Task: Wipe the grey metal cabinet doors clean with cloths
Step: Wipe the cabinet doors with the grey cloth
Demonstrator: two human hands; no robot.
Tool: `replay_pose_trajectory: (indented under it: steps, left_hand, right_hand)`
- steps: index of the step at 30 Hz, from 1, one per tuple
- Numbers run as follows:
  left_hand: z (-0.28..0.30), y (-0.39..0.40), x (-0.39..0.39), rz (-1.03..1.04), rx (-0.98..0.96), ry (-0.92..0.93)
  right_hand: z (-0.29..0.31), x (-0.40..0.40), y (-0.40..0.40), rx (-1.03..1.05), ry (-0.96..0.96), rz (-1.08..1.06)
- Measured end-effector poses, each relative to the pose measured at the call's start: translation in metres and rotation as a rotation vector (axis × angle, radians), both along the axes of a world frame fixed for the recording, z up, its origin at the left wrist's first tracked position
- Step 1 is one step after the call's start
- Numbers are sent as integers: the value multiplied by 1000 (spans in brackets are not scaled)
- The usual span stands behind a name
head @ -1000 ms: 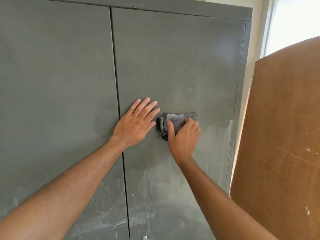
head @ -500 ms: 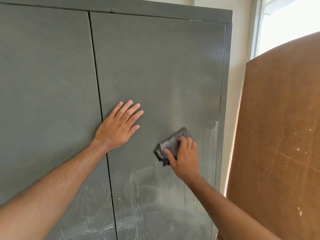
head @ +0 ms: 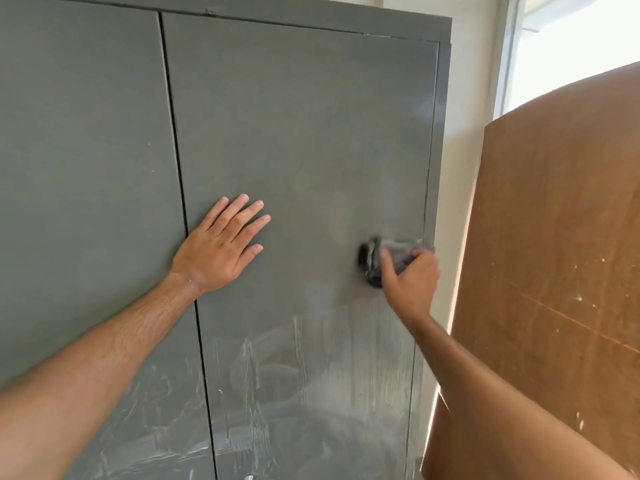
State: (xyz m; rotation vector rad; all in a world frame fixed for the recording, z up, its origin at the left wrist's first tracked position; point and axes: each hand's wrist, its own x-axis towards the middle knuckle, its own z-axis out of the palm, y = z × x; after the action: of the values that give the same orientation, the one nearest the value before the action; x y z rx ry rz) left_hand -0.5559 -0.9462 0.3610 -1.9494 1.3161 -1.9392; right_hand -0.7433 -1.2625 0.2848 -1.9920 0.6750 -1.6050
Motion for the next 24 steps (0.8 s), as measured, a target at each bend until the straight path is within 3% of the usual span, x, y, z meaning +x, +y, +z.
replay_pose_trajectory:
  steps: [3,6,8,11,13,18,20,24]
  left_hand:
    - [-1,0,0,-3,4,0]
    - [-1,-1,0,8,8,-1]
    - [-1,0,0,13,6,-5]
    - [-2,0,1,9,3,-9]
    - [-1,0,2,7,0,-8]
    - [-1,0,2,8,4,5]
    - [-2,-1,1,6,-1,3]
    - [-2,-1,2,2,-5,11]
  right_hand:
    - [28,0,-5,-18,-23,-3]
    - [-32,-17,1,-174,165,37]
    - [-47,-25,-13,-146,164,30]
    - [10,-14,-33,-24,0,1]
    - [39,-10,-37,-52,-50,14]
    - [-51,-33,-15,-166,188,54]
    - [-44,-36,-30,-179,242,66]
    - [23,-14,-32,-19,-11,37]
